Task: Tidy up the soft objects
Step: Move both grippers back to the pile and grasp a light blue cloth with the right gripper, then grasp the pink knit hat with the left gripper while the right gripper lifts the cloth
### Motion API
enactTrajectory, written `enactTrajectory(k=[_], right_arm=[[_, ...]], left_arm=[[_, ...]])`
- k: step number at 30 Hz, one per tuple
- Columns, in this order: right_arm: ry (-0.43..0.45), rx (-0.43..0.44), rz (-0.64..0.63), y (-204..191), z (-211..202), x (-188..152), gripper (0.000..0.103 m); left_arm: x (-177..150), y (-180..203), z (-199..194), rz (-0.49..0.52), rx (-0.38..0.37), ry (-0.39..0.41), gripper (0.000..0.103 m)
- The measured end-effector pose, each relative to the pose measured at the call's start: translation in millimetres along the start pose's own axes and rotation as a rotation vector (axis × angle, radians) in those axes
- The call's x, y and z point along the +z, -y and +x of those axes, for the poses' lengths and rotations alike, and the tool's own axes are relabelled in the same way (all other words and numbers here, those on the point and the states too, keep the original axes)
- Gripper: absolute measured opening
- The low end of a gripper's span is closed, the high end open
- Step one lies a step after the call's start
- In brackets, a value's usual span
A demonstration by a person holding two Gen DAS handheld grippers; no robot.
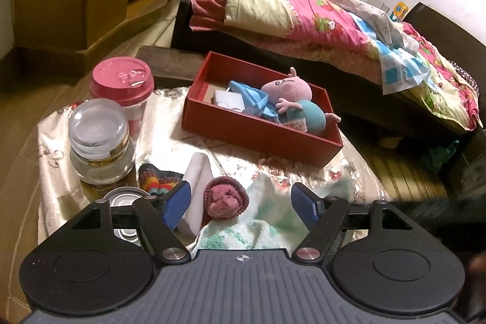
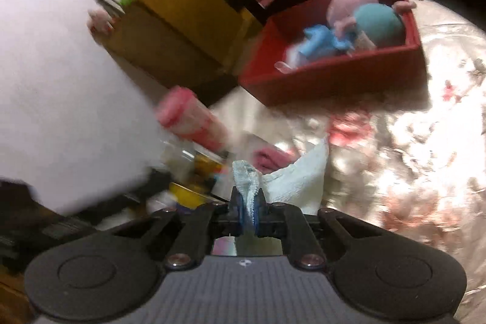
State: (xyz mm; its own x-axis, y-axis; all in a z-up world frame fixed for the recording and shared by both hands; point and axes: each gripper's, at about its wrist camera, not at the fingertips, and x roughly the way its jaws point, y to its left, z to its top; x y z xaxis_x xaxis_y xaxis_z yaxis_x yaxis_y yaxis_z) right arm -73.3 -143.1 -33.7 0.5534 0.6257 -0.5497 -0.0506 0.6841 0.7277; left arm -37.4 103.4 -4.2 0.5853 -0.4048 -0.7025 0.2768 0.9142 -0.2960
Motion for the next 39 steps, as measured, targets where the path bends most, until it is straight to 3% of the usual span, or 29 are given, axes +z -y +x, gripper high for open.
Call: enactTrajectory(k=[4,9,12,16,19,22,25,27,29,34,36,39], right_arm=[[0.132,0.133,0.059,-6,-49,21,0.0],[0.289,0.225,0.062,-12,-103,40,0.0],[0.325,0.172,0.021,-11,-108,42,0.0],[0.189,0.055,0.053,7,-66,34,0.0],[0.179,-0.007,0.031,14,-63,33,0.0],[0.311,0.021,0.05,22,-96,43,0.0],[0.475,0.053,0.047,26,-141,45,0.0],[0.502,0.045,0.032,27,-150,45,0.0],[0.438,0.047,0.057,31,-137,45,0.0],[0.172,0.042,0.097,41,-72,31,0.0],[0.126,0.043,0.08,39,-59,28,0.0],[0.099,0.057,0.06,37,-50,25,0.0]], left_arm=[[-2,1,6,0.002,0.003,-0.025,0.073],[-4,1,30,-0.03,-0.03,-0.115,0.073],[3,4,48,-0.04,0.008,-0.133,0.071],[11,22,64,0.067,0.105,-0.115,0.068],[12,35,67,0.099,0.017,-0.14,0.064],[8,44,70,0.13,-0.022,-0.15,0.067],[7,51,87,0.141,0.004,-0.182,0.067],[6,53,100,0.132,0.024,-0.211,0.066],[3,55,115,0.134,0.052,-0.25,0.065],[-3,52,144,0.162,0.161,-0.303,0.064],[-3,47,149,0.17,0.217,-0.303,0.063],[-1,39,158,0.15,0.232,-0.335,0.064]])
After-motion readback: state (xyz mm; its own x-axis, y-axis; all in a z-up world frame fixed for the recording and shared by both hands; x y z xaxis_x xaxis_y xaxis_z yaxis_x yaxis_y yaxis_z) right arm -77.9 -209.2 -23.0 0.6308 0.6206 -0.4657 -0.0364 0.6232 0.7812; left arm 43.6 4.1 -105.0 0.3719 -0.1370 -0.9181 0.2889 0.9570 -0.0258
